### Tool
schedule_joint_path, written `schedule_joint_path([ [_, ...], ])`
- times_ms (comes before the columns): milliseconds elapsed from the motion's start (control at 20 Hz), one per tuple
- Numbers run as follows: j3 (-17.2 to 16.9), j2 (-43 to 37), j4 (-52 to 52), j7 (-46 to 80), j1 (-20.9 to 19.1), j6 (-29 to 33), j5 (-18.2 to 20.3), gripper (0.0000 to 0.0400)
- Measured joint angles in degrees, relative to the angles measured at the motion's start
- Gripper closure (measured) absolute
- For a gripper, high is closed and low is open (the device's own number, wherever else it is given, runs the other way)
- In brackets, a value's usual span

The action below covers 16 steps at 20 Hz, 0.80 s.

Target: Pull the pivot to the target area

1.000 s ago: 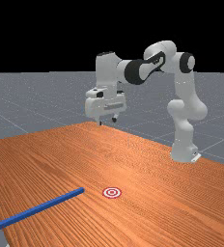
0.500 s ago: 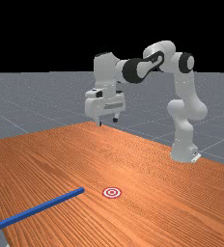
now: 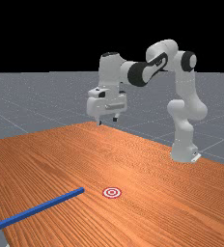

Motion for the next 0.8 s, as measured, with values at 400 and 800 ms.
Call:
schedule_joint_path([
  [400,-0.81,-3.24,-4.16,15.70,1.06,0.43,2.28,0.0388],
  [800,-4.38,-4.20,-5.63,40.61,-0.05,0.18,3.33,0.0400],
])
